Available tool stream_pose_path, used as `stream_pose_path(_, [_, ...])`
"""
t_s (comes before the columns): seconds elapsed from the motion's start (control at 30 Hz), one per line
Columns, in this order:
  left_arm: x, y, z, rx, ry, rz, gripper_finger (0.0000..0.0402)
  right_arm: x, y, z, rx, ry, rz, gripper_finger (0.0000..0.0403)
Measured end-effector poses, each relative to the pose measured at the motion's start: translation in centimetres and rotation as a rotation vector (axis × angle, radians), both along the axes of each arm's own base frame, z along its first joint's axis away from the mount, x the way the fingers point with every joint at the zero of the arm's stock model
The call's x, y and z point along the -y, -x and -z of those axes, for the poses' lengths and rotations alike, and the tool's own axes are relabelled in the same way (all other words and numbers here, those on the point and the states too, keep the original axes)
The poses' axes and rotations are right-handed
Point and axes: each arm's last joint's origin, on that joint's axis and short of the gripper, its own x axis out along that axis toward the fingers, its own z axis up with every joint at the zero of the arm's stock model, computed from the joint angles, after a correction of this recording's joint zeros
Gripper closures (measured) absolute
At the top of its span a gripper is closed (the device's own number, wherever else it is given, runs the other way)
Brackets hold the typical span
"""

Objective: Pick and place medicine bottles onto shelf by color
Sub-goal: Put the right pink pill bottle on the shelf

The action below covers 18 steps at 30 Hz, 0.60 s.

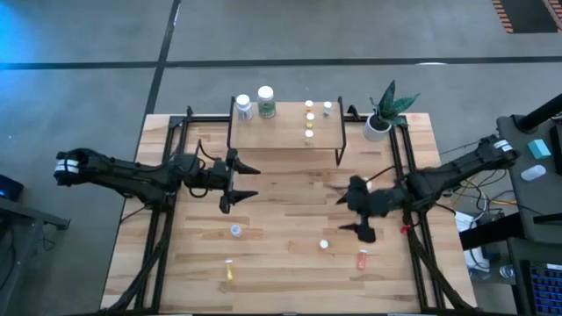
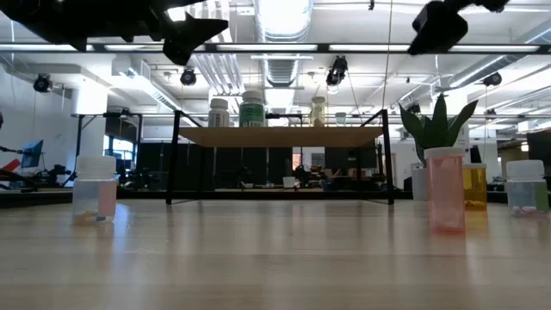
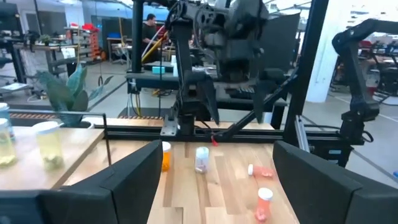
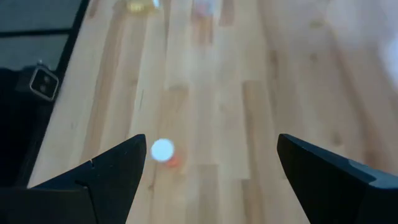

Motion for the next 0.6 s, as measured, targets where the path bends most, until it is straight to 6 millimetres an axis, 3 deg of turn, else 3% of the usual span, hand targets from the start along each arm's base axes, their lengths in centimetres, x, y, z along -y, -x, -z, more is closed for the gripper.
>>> stream_pose_path(0.37, [0.1,-0.7,-0.1,0.024,-0.001,0.005,0.0114,-4.4,-4.0,4.0,-0.150,-0.086,-0.084,0.0055])
stream_pose_path(0.6, [0.1,-0.7,-0.1,0.025,-0.002,0.005,0.0114,-5.1,-5.1,6.3,-0.226,-0.089,-0.093,0.0076])
